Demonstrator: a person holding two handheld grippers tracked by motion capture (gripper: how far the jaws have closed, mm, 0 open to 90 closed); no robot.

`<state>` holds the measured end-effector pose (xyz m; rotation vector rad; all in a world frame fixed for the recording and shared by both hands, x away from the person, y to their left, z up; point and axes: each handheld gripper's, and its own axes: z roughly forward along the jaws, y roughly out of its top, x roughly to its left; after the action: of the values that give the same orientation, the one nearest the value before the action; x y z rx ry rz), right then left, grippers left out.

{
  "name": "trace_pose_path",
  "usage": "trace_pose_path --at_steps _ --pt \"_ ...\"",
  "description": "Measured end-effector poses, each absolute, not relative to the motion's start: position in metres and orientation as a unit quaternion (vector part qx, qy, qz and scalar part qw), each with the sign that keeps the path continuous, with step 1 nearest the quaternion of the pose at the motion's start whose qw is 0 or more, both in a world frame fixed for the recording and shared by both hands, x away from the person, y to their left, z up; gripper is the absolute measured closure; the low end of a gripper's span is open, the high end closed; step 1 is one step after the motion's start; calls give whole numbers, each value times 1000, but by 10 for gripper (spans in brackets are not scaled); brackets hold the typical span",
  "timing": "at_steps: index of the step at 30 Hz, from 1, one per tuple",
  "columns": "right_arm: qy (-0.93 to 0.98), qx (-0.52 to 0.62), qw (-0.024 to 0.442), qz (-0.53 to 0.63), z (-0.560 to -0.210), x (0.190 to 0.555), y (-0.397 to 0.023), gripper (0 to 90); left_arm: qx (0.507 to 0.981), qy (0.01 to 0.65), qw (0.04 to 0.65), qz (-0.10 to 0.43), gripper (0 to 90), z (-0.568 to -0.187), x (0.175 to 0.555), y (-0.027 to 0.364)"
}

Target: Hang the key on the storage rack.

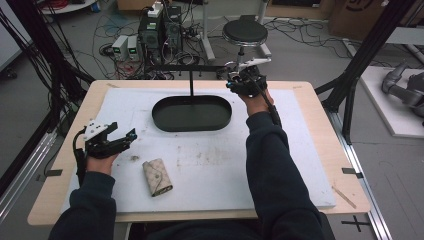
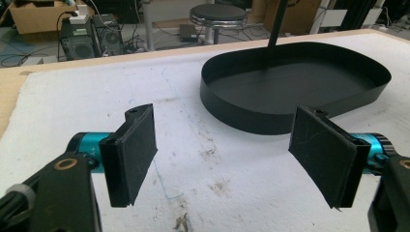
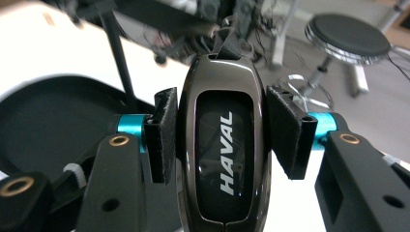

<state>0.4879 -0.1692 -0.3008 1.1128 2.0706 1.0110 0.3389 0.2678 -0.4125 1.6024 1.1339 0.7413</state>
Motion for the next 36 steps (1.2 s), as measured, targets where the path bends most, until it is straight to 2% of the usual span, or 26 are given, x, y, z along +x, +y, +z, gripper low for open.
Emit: trace_pose_path --at_steps 4,9,13,16,19,21,25,27,29,31,36 --pt "787 420 282 353 -320 493 -165 494 663 468 498 306 248 -413 339 268" --pt "791 435 245 353 -350 503 -160 493 662 468 499 306 248 -412 339 268" --pt "784 440 243 365 -363 506 -152 489 662 469 498 306 248 -413 339 268" --pt "784 448 226 366 -369 509 -151 484 662 468 499 305 248 -413 339 268" --pt "778 446 235 374 -369 505 -152 463 663 465 502 304 248 -412 338 268" --pt "774 446 241 381 -368 501 -158 447 664 461 505 304 247 -412 338 268" --pt "778 450 198 392 -363 493 -178 409 661 460 511 300 247 -412 338 266" --pt "782 430 207 401 -361 483 -190 404 661 460 512 299 247 -412 338 265" --pt "792 425 207 387 -358 474 -202 332 661 460 512 298 247 -411 338 265" --pt "801 420 196 379 -356 465 -213 310 658 461 515 298 247 -411 337 265" --pt "807 397 225 376 -358 430 -245 259 654 465 516 300 248 -410 336 266"
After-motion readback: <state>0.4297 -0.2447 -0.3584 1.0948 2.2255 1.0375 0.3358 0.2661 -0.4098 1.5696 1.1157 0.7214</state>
